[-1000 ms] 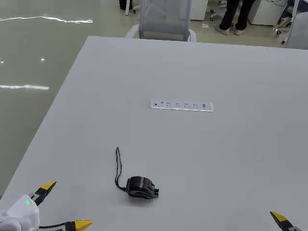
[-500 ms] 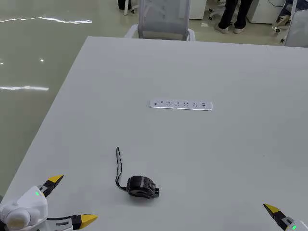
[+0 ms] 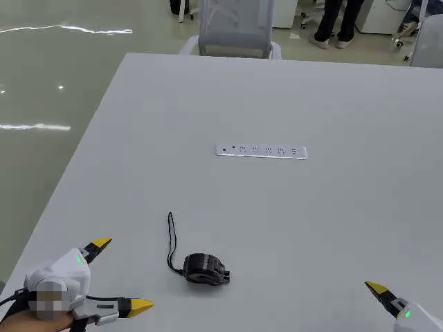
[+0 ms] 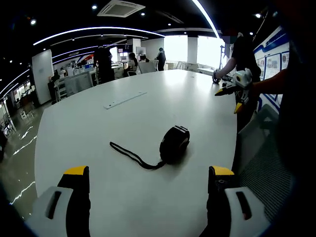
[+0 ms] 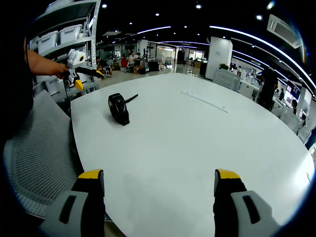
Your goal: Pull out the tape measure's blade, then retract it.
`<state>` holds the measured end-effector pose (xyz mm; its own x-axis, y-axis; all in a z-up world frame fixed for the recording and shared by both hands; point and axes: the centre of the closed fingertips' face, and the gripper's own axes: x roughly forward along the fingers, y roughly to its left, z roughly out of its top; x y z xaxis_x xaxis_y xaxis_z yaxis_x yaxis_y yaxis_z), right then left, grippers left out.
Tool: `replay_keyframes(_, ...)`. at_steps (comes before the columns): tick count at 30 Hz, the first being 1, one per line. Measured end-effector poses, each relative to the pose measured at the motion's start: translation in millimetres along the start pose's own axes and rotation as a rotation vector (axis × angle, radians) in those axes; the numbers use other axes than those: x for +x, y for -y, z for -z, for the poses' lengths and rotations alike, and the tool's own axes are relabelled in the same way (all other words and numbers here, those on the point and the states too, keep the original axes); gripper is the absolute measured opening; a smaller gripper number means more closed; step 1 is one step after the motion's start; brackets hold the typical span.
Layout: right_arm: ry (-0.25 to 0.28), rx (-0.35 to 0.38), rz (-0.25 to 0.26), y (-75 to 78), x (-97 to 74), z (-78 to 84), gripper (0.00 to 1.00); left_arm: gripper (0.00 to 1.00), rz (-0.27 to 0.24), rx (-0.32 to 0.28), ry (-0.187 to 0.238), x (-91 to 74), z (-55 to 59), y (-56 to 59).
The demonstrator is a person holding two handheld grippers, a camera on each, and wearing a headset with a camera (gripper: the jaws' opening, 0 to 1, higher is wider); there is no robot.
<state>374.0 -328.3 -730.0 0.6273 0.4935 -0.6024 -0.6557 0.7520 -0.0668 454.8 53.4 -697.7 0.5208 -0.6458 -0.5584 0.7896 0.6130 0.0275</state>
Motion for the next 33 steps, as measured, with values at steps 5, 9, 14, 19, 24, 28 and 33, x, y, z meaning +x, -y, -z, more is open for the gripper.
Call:
replay_keyframes(5,0.009,-0.019,-0.02,-2.3,10.8,-10.6,0.93,0.99,0.022,0.031,0.0,9.3,-9.1,0.8)
replay_keyframes(9,0.012,-0.033,-0.04,-4.8,20.7,-17.1,0.92,0.99,0.043,0.058,-0.007,17.9,-16.0,2.4)
replay_keyframes(14,0.016,-0.049,-0.068,-9.5,34.4,-25.9,0.91,0.99,0.07,0.105,-0.018,29.8,-23.0,6.6)
replay_keyframes(19,0.02,-0.072,-0.101,-16.0,47.2,-36.3,0.91,0.99,0.11,0.148,-0.037,41.7,-29.6,15.0)
replay_keyframes(24,0.024,-0.093,-0.131,-21.2,59.3,-44.9,0.89,0.98,0.15,0.183,-0.052,53.1,-36.2,21.2)
replay_keyframes(28,0.026,-0.105,-0.152,-25.2,68.8,-50.0,0.88,0.96,0.19,0.215,-0.074,62.4,-38.1,27.6)
replay_keyframes(33,0.025,-0.121,-0.181,-31.7,78.9,-54.1,0.86,0.93,0.232,0.244,-0.105,72.1,-37.6,35.0)
